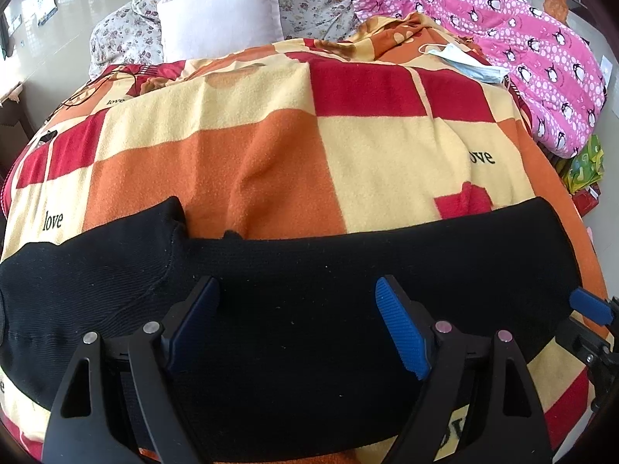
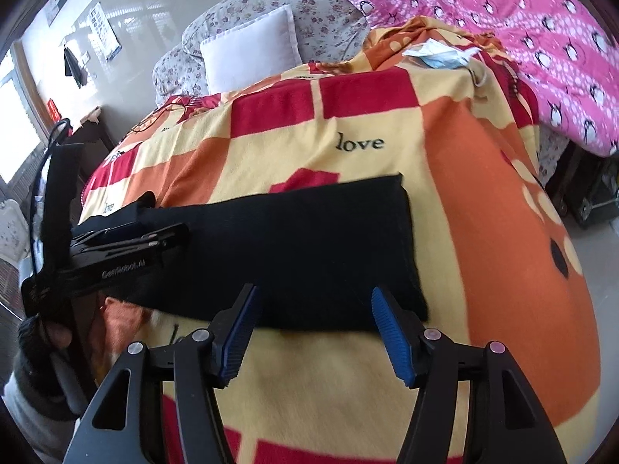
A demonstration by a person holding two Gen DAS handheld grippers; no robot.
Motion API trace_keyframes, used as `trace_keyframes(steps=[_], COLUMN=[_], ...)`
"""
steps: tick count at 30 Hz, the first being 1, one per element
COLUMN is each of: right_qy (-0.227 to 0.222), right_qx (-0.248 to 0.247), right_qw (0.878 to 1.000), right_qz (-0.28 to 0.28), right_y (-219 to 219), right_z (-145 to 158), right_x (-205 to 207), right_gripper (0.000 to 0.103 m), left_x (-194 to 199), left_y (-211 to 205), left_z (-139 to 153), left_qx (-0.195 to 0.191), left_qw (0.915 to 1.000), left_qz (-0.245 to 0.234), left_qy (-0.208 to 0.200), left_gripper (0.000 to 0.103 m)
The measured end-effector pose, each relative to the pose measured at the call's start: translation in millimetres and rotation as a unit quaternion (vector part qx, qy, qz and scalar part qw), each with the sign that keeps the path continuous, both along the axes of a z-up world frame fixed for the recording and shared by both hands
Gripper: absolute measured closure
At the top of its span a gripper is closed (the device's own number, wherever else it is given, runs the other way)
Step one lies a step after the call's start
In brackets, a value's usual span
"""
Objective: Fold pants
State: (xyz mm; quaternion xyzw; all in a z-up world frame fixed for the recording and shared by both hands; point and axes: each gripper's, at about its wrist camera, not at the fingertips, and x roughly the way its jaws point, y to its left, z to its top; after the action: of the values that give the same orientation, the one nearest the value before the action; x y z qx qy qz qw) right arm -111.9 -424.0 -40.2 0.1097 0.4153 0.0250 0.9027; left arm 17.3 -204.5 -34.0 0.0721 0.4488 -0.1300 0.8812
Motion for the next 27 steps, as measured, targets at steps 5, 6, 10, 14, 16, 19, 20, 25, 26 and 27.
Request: trace_keyframes(steps=[5,6,10,14,16,19,20,25,26,27], right_qy=[0.011,0.014,0.011,-0.003,-0.017,-0.036,-0.038,-0.034,-0.035,-0.037], right_qx=[0.025,0.03,0.045,0.057,0.063,0.08,0.079,0.084,0.089,0.095], right_qw=[1.0,0.999,0.998,0.997,0.997,0.994,0.994,0.994,0.994,0.993], right_qz=[-0.016,-0.02,-0.034,-0.047,-0.051,-0.058,-0.058,-0.06,-0.06,-0.06], right_y=[-15.2,-17.9,-25.3,-28.9,-29.2,-29.2,-28.7,-28.0,-28.9,-30.1], right_z=[-6.2,-8.3,-14.4,-15.8,-17.5,-19.5,-19.4,-18.3,-18.4,-18.7], right_x=[-12.7,-12.7,-7.8,2.1,6.9,10.9,12.1,10.1,8.7,7.3], right_gripper=[0.038,0.037,0.035,0.032,0.032,0.032,0.032,0.032,0.032,0.032], left_x=[-1.1,-1.3,-3.1,-2.1,0.2,0.2,0.0,-2.5,-2.4,-1.9], left_y=[6.5,8.9,12.6,10.5,7.5,0.0,-2.7,-23.0,-28.3,-34.5], left_z=[6.6,8.2,11.5,5.1,-0.6,-0.1,1.9,12.2,13.5,14.9], left_qx=[-0.016,-0.022,-0.027,-0.014,-0.009,0.0,-0.006,-0.02,-0.021,-0.022], left_qw=[0.9999,0.9998,0.9996,0.9999,0.9999,1.0,0.9999,0.9992,0.9989,0.9985], left_qz=[0.001,0.003,0.0,-0.002,0.003,-0.001,-0.007,-0.035,-0.042,-0.05], left_qy=[0.004,0.004,0.005,0.008,0.012,0.007,0.009,0.007,0.007,0.006], left_gripper=[0.02,0.02,0.02,0.02,0.02,0.02,0.02,0.02,0.02,0.02])
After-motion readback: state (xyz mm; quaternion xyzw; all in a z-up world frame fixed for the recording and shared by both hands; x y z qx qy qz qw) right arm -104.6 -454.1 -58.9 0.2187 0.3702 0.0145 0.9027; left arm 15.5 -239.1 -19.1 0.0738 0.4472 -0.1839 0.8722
